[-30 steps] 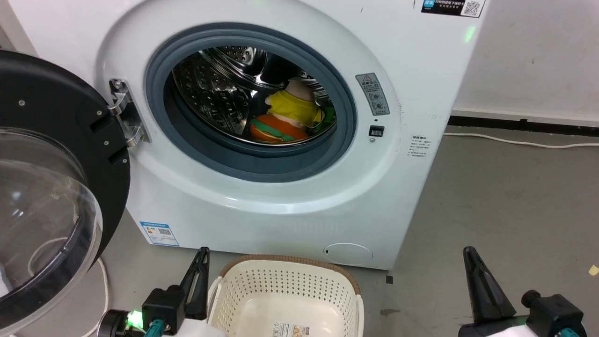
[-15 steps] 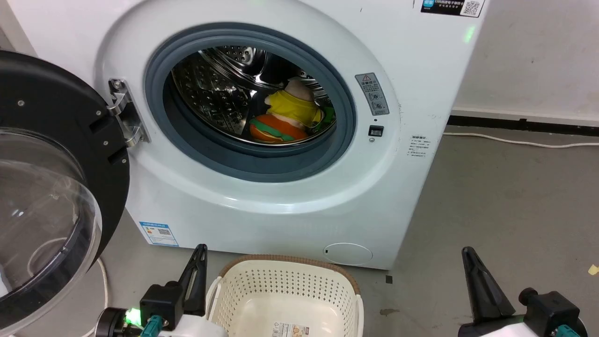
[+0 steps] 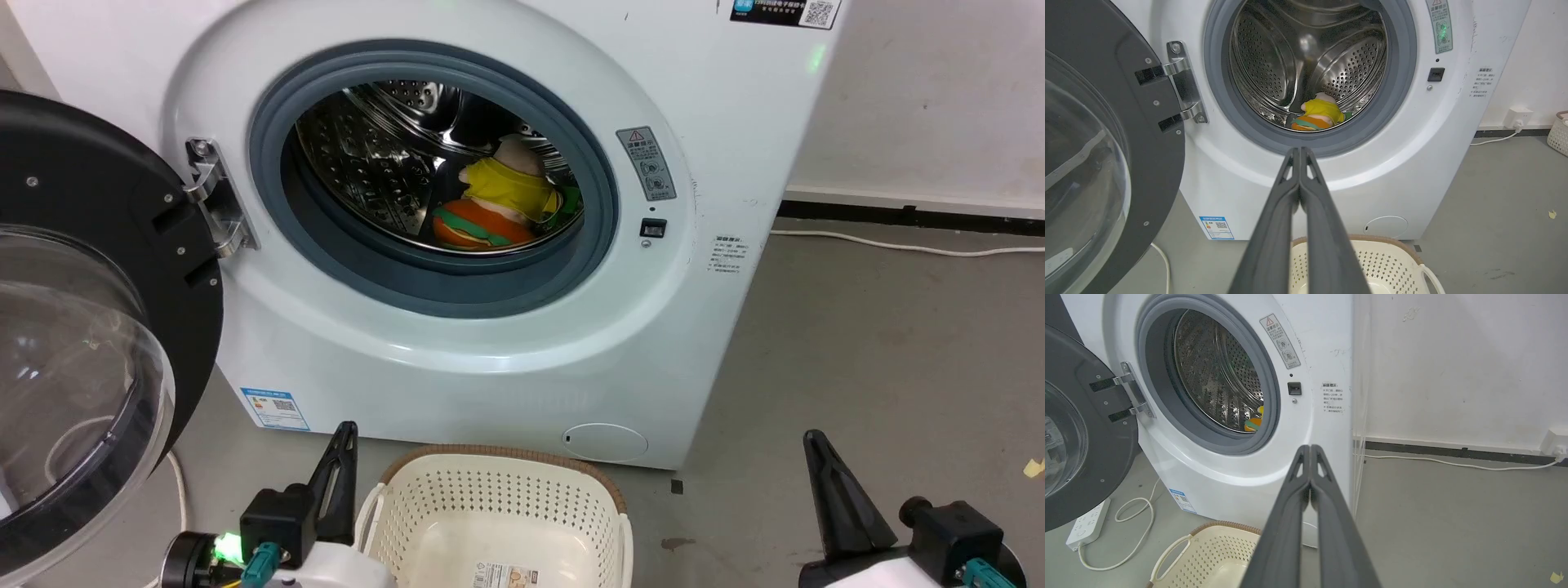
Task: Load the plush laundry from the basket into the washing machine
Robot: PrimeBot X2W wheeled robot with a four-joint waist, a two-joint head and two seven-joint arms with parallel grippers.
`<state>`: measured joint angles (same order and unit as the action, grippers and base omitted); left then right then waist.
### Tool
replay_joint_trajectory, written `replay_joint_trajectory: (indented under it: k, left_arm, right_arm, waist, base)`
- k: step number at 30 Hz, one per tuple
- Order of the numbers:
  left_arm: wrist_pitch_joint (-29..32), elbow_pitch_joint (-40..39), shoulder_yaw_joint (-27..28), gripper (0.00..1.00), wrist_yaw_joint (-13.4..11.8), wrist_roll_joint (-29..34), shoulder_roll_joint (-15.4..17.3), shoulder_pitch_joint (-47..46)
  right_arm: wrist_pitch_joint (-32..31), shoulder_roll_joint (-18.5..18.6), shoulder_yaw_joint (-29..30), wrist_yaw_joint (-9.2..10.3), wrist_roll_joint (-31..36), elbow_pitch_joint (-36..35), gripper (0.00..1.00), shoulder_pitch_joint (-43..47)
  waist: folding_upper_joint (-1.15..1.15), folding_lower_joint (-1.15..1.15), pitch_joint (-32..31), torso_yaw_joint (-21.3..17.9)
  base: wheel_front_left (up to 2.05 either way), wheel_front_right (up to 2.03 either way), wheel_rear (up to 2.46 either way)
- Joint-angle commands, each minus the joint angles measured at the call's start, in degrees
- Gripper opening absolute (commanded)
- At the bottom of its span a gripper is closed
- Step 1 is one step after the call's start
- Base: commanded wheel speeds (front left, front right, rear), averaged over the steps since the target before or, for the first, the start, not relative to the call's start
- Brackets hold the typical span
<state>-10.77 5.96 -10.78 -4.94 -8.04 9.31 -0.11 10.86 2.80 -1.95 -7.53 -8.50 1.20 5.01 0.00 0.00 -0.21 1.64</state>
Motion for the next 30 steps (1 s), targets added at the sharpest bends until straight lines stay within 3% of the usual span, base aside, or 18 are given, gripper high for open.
replay_joint_trajectory:
  k: [1,30]
  left_arm:
    - [0.3,-0.4,0.4,0.00,0.2,0.7,-0.4,0.0]
    - [3.8,-2.3,3.9,0.00,1.8,3.1,-2.4,0.1]
  right_arm:
    - [-0.3,0.0,0.2,0.01,0.5,-0.3,0.00,-1.0]
    - [-3.9,0.0,0.8,0.02,3.2,-0.6,0.00,-2.3]
  waist:
    - [0.00,0.00,0.0,0.0]
    - [0.00,0.00,0.1,-0.6]
  base:
    - [0.00,0.00,0.00]
    - [0.00,0.00,0.00]
